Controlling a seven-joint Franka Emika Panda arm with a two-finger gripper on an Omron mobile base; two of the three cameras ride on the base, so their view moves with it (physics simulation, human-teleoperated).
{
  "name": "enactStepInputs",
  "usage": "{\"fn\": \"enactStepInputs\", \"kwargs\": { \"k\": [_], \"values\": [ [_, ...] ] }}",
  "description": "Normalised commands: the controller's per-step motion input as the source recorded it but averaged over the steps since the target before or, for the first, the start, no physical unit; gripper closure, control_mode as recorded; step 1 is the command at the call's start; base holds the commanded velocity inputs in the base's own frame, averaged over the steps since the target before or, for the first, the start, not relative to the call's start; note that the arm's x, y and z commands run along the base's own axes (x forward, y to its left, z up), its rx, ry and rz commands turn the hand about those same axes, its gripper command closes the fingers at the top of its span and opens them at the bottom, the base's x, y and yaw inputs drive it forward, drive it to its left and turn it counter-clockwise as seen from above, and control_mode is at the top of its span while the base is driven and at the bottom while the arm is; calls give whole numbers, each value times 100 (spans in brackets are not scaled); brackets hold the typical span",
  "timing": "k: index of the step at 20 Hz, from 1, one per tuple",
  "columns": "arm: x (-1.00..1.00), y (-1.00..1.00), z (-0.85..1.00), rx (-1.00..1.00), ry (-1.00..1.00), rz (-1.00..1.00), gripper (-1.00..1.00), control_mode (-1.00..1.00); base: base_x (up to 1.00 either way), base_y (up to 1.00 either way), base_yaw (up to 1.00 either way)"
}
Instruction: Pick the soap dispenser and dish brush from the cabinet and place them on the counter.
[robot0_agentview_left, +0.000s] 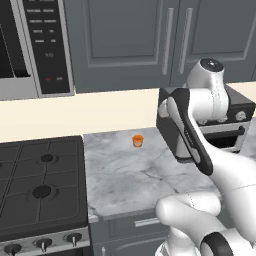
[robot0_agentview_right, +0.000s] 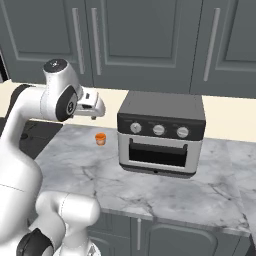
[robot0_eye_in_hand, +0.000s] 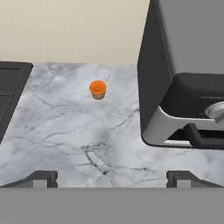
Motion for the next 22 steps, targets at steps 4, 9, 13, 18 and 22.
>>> {"fn": "enactStepInputs", "kwargs": {
  "k": [4,9,13,18,22],
  "values": [
    [-5,-17,28,0,0,0,-100,-100,0,0,0],
    [3,-23,24,-1,0,-1,-100,-100,0,0,0],
    [2,-20,26,0,0,-1,-100,-100,0,0,0],
    [5,-10,23,-1,-7,0,-100,-100,0,0,0],
    [18,-6,22,-2,-7,-1,-100,-100,0,0,0]
  ]
}}
